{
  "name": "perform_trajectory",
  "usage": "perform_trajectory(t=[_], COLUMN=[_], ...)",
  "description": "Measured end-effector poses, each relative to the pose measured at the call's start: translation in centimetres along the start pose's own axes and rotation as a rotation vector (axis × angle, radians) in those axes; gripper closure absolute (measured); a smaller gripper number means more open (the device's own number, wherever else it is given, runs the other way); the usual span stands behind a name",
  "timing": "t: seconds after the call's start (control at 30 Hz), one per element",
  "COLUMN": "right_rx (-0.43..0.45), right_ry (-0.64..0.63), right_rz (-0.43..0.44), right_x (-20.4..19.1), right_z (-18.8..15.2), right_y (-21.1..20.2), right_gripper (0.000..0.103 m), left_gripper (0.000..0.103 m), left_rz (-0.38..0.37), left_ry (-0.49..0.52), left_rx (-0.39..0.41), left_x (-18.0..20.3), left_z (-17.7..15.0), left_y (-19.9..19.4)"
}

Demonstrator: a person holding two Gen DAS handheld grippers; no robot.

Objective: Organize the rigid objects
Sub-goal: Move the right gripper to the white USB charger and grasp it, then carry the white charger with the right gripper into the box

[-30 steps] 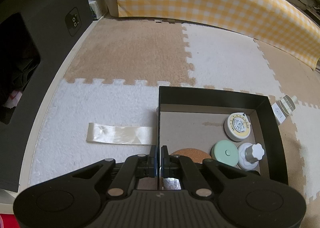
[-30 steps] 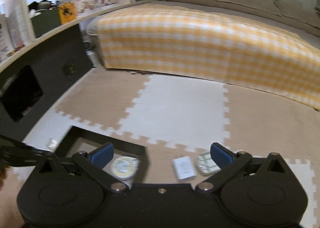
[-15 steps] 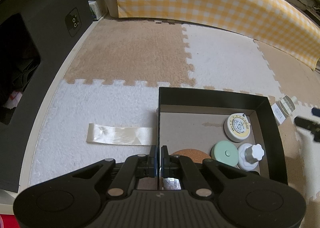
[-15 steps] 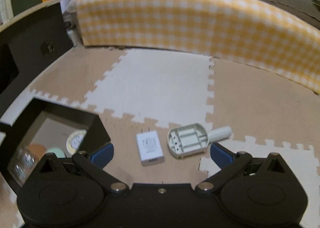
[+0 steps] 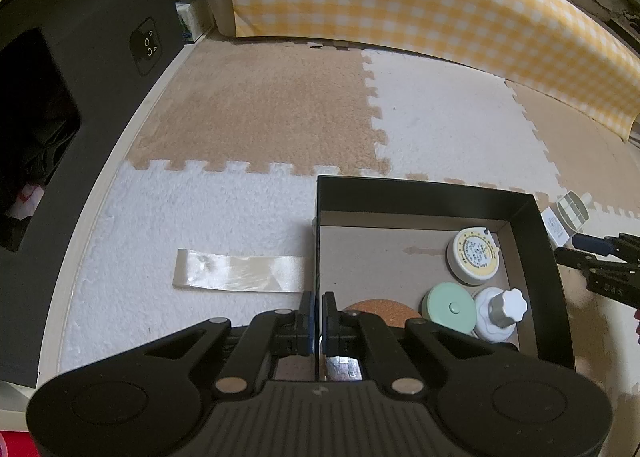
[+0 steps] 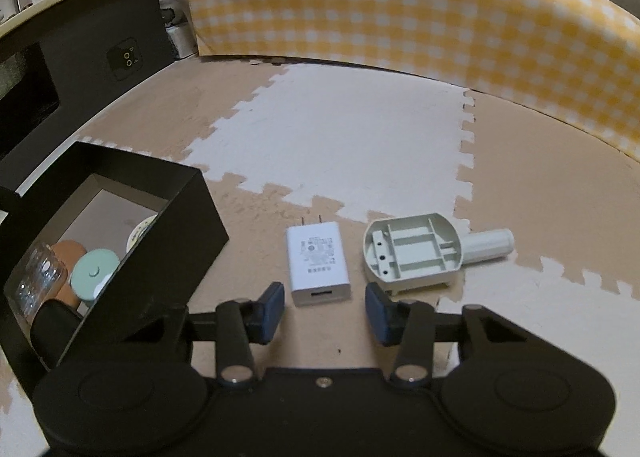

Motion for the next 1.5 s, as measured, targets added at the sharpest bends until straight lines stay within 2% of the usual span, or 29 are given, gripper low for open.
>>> perform_trajectory(t=[0.17,0.3,0.63,0.77,0.87,1.03,1.13,1.27,1.5], right_rx=[0.018,0.020,-0.084,-0.129,-0.115,-0.112,-0.128,-0.138,-0.088], right_ry=[-0.004,-0.018,-0.043,-0.030,-0.014,-0.011,-0.017,-0.016,0.021], right_rz=[0.007,-0.012,-0.046,-0.023,-0.025,-0.041,-0.058,-0.067,-0.078], right_x=[-0.4,-0.7,-1.6,-2.1,-2.2,-2.5,-2.4,-2.3,-1.9], right_z=[0.5,0.7,-1.4,-2.3,-1.9,-1.5,-1.7,-1.8,-0.1], right_y=[0.9,1.3,-0.5,-1.3,-1.3,-0.4,0.0,0.1,-1.4], right_gripper=[0.057,0.067,0.068,0.067,0.060,0.060,0.066,0.067,0.067], left_gripper=[0.101,0.101,0.101,0.101,0.101,0.101,0.101,0.101,0.101], left_rz=[0.003,0.002,0.001,0.000,-0.004,-0.004,-0.005,-0.004,-0.006], left_ry=[0.003,0.002,0.000,-0.004,-0.009,-0.009,-0.010,-0.010,-0.014], left_rx=[0.000,0.001,0.000,-0.001,-0.001,-0.001,-0.001,-0.001,-0.004], left_x=[0.0,0.0,0.0,0.0,-0.2,-0.2,-0.2,-0.2,-0.2], left_z=[0.0,0.0,0.1,0.1,0.1,0.0,0.0,0.0,0.0], left_y=[0.0,0.1,0.1,0.1,0.1,0.1,0.1,0.1,0.3])
Point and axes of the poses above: each gripper's, at about its wrist camera, not at the fingertips, and y roughly the way its jaws point, x to its right, z to its top, the point moved 10 cm from there along y, roughly the way its jaws point, and after that the axes turned 6 degrees about y, right-handed, at the moved point
